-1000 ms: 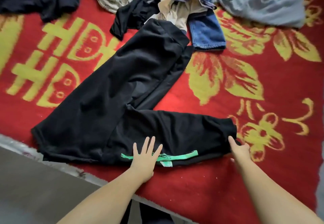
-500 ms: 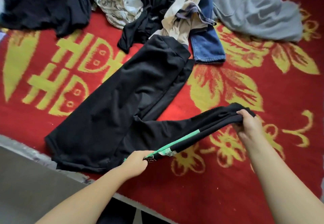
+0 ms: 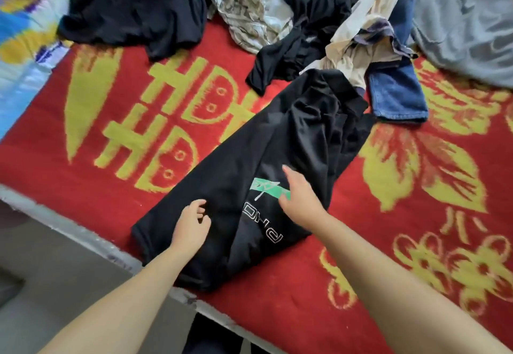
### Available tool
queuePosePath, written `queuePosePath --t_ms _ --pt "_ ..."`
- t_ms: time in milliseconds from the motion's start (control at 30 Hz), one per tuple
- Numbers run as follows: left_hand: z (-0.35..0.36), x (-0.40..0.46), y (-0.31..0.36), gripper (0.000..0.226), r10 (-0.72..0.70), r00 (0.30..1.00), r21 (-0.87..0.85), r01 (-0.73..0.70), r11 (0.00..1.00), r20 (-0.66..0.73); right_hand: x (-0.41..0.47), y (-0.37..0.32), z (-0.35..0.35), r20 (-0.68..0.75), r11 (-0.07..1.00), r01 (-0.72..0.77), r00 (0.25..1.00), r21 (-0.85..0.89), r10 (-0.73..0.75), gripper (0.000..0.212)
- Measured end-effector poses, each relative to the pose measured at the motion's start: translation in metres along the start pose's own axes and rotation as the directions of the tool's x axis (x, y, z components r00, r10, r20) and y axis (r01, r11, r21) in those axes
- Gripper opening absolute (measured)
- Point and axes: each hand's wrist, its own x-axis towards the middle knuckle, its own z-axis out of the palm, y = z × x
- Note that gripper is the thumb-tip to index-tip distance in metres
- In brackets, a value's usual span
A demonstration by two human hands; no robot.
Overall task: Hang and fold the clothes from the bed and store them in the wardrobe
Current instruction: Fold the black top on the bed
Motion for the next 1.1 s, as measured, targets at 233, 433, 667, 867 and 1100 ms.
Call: queuePosePath --t_ms 233,433,667,867,1100 --pt "-0.079 0.041 -0.053 0.076 -0.091 0.995 0.514 0.061 0.855 0.033 -0.023 0.019 0.086 0.312 0.869 0.075 0.946 -0.49 0.094 0.093" --pt "-0.099 0.059 -0.053 0.03 -0.216 0.892 0.207 0.142 0.968 0.396 -0.019 0.004 0.098 0.205 0.813 0.032 0.973 -0.581 0.108 0.083" --pt "-0.121 0.038 -0.065 0.017 -0.249 0.828 -0.033 0.306 0.951 0.501 -0.093 -0.043 0.185 0.425 0.864 0.298 0.898 -0.405 -0.111 0.097" --pt "-0.122 0.021 -0.075 0.023 -0.174 0.788 -0.253 0.385 0.887 0.591 -0.081 -0.042 0.218 0.292 0.79 0.252 0.952 -0.559 -0.098 0.086" --pt "-0.128 0.003 -0.072 0.028 -0.207 0.827 -0.192 0.351 0.917 0.523 -0.087 -0.044 0.183 0.299 0.973 0.168 0.947 -0.156 -0.116 0.046"
